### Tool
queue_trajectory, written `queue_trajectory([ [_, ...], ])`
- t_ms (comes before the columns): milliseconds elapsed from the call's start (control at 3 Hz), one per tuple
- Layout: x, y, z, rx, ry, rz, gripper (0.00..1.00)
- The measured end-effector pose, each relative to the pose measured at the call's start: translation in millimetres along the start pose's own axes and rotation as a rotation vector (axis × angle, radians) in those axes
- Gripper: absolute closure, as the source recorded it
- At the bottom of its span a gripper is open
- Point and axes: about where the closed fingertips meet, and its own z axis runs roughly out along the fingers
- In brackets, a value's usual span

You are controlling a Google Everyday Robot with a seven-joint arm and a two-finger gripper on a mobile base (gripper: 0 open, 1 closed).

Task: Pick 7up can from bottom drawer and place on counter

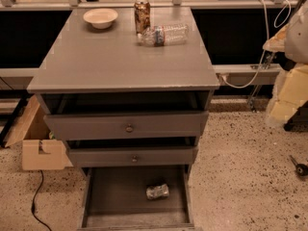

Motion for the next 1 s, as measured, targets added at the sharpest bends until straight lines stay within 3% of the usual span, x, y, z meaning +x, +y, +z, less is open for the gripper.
queue_trajectory([
  [333, -0.6, -0.1, -0.1, 0.002, -0.002, -0.001, 0.0],
  [667, -26.5, 18.1, 64.7, -0.066, -0.101, -0.018, 0.0],
  [1000, -61.6, 48.3, 146.8, -0.174, -0.238, -0.037, 0.0],
])
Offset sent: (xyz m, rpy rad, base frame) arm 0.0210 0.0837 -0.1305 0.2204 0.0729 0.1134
